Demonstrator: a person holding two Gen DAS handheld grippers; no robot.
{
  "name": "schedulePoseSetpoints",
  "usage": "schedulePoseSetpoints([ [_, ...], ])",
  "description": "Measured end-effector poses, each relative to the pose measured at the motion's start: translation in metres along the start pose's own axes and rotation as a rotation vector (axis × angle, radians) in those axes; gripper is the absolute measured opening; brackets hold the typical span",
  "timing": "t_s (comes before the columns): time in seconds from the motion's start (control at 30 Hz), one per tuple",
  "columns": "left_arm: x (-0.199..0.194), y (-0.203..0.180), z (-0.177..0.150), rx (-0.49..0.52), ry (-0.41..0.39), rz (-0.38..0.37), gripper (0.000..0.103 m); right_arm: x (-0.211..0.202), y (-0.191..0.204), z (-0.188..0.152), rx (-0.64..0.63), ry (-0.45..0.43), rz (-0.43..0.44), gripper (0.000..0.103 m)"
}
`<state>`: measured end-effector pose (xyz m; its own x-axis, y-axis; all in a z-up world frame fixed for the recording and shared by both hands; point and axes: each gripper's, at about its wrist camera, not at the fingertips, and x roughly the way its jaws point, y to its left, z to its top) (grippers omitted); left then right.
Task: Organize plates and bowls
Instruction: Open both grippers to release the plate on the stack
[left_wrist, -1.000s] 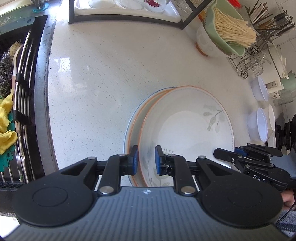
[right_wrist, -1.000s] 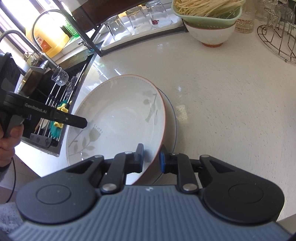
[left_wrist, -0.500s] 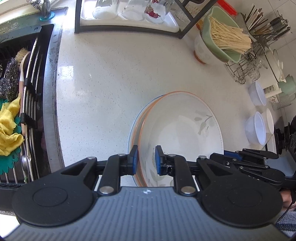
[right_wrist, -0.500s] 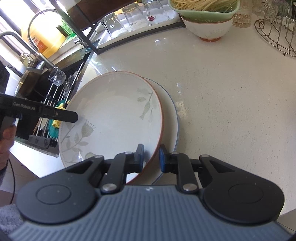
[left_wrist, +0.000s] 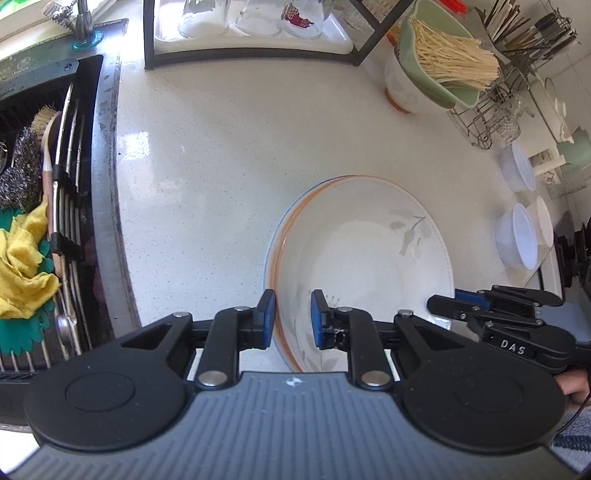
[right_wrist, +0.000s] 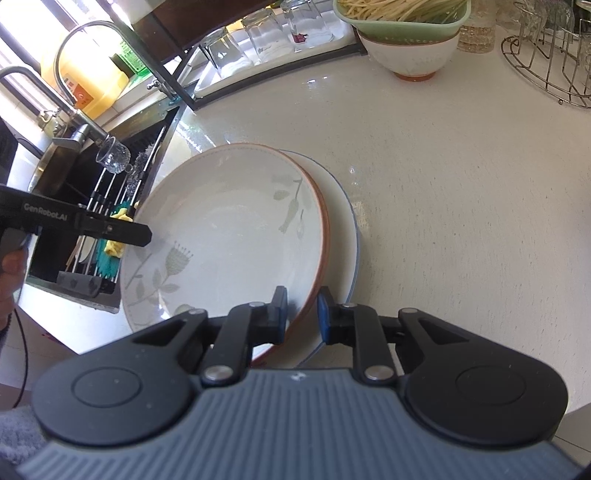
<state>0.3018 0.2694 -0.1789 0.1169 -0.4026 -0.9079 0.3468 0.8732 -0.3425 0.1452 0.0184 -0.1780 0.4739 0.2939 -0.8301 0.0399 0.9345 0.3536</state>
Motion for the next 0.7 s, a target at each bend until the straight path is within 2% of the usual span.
schedulePoseSetpoints([
  [0.1,-0.003,0.002,0.0,0.001,-0.005,-0.018,0.022,0.0,-0.001,-0.001,0.0,-0.002,0.002,0.021],
  [0.27,-0.003,0.003,-0.003,0.016,-0.034,0.005,0.022,-0.002,-0.001,-0.002,0.005,-0.02,-0.01,0.02],
  [0.3,-0.003,0.003,-0.004,0.01,-0.043,0.001,0.026,-0.006,-0.001,-0.002,0.006,-0.036,-0.018,0.02],
  [0.37,-0.003,0.005,-0.007,0.002,-0.065,0.004,0.042,-0.014,-0.003,-0.001,0.019,-0.08,-0.024,0.022],
  [0.4,-0.002,0.005,-0.008,-0.004,-0.075,0.007,0.056,-0.019,-0.004,-0.001,0.026,-0.108,-0.024,0.022],
  [0.43,-0.002,0.006,-0.01,-0.009,-0.087,0.007,0.064,-0.022,-0.006,-0.001,0.038,-0.13,-0.018,0.024],
  [0.5,0.001,0.009,-0.014,-0.025,-0.098,-0.004,0.065,-0.025,-0.013,0.0,0.082,-0.155,0.002,0.034],
  [0.57,0.005,0.011,-0.016,-0.045,-0.101,-0.018,0.065,-0.024,-0.021,0.0,0.137,-0.167,0.036,0.058],
  [0.63,0.01,0.014,-0.018,-0.061,-0.103,-0.023,0.065,-0.02,-0.026,0.0,0.18,-0.167,0.044,0.064],
  [0.7,0.015,0.016,-0.021,-0.076,-0.106,-0.031,0.065,-0.014,-0.028,0.0,0.202,-0.158,0.033,0.064],
])
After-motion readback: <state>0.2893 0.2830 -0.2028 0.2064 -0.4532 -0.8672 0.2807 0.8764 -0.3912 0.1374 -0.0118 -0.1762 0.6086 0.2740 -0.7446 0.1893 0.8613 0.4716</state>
